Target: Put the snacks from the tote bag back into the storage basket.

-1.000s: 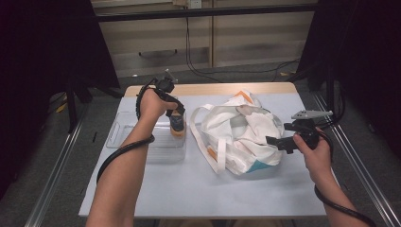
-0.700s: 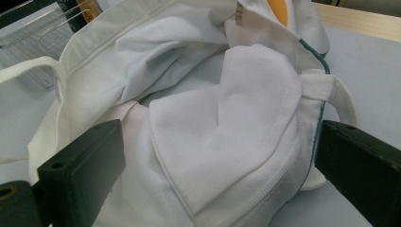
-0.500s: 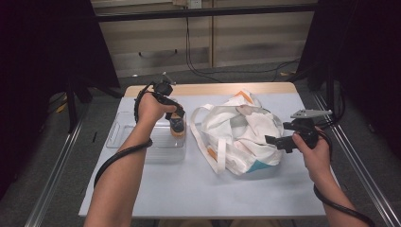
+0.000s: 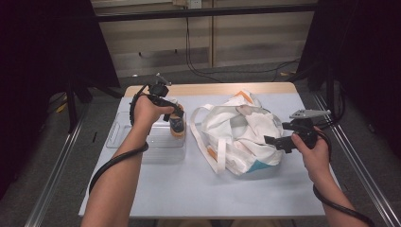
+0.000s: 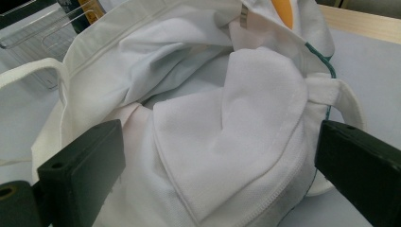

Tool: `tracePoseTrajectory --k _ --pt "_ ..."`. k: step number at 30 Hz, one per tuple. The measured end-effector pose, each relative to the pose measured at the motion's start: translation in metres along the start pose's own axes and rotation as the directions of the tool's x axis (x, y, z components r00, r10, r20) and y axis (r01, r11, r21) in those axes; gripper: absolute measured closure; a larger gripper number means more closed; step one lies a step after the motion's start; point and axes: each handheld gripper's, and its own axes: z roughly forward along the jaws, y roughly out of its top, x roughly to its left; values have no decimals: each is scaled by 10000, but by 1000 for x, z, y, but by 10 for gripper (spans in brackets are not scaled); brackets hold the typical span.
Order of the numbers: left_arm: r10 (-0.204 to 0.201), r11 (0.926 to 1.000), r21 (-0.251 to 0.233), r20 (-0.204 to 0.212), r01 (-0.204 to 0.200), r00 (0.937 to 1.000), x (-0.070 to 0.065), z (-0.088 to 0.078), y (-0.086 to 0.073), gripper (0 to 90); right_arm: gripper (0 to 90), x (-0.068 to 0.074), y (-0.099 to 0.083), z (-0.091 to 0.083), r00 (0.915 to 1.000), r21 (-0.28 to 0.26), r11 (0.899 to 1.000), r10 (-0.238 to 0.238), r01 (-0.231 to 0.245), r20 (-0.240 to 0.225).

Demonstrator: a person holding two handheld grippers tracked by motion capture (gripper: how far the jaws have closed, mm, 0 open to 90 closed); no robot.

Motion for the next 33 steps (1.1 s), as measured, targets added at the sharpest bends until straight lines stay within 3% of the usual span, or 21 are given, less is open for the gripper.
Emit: tracePoseTrajectory --k 22,33 --pt "-406 9973 -589 578 440 9975 13 -17 -36 200 22 1 -1 3 10000 72 10000 -10 10 -2" --pt "-350 9967 -706 792 406 9962 19 -19 -59 170 22 0 -2 4 10000 166 9999 0 0 8"
